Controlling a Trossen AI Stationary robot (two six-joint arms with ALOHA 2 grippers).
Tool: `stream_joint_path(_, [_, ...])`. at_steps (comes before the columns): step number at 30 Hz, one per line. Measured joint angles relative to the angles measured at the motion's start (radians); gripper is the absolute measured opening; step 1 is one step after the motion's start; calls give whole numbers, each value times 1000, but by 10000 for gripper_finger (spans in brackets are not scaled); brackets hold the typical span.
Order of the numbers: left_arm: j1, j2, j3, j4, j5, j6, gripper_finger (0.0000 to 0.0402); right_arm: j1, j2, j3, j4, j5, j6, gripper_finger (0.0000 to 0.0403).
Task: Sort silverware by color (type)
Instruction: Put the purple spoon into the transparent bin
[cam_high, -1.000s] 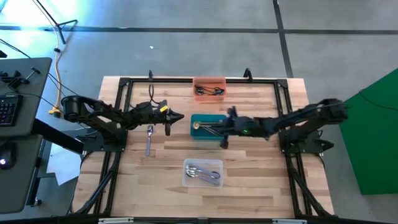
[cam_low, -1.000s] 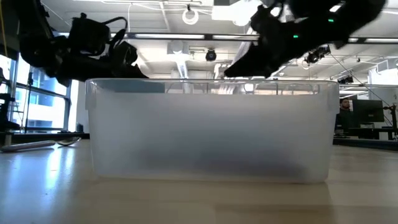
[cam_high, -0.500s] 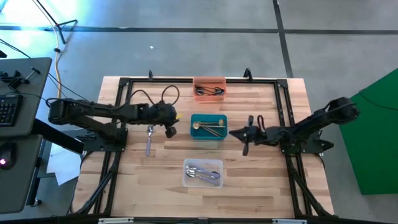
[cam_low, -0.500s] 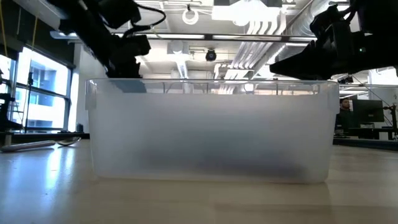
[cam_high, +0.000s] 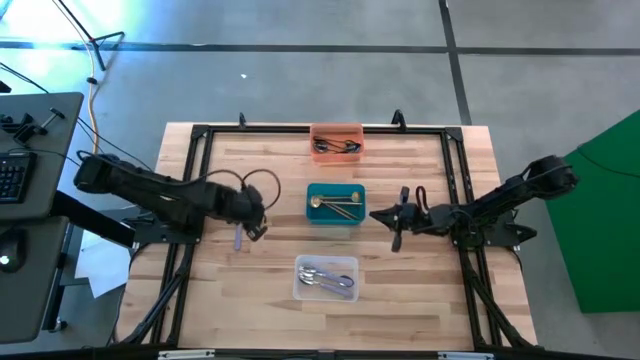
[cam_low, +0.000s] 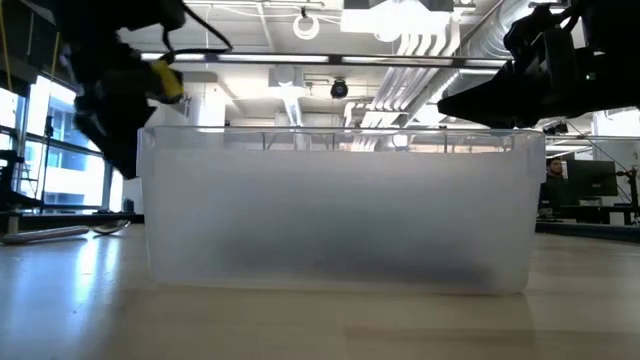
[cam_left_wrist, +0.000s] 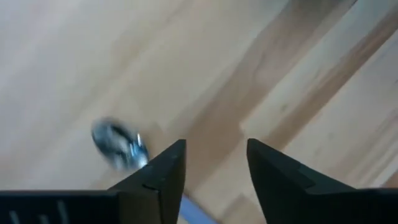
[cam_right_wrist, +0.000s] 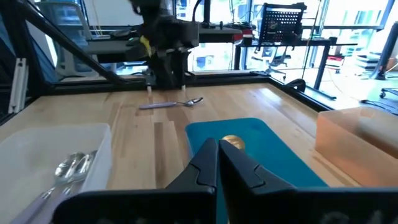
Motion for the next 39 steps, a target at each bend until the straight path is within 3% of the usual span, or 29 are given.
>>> stream_joint_path(4, [-81, 0, -23, -50, 49, -231, 186, 10, 0, 1, 4, 0, 4, 0])
stream_joint_path(8, [-125, 6, -50, -117, 82, -358, 214, 11, 0, 1, 4, 0, 4, 0])
stream_joint_path(12, [-109, 7, -102, -131, 47, -413, 234, 11, 0, 1, 7, -1, 23, 0])
stream_joint_path(17, [-34, 7, -203, -30, 44, -427, 231, 15, 0, 1, 5, -2, 59, 0])
stream_joint_path(22, [37, 4, -279, 100, 45, -361, 200, 61, 1, 1, 3, 14, 68, 0])
stream_joint_path(31, [69, 3, -300, 151, 56, -186, 95, 180, 1, 1, 8, 190, 79, 0])
stream_joint_path(36, [69, 8, -262, 158, 55, -68, 20, 220, 1, 1, 15, 253, 79, 0])
stream_joint_path(39, [70, 6, -197, 190, 35, 5, 7, 230, 1, 1, 15, 267, 79, 0])
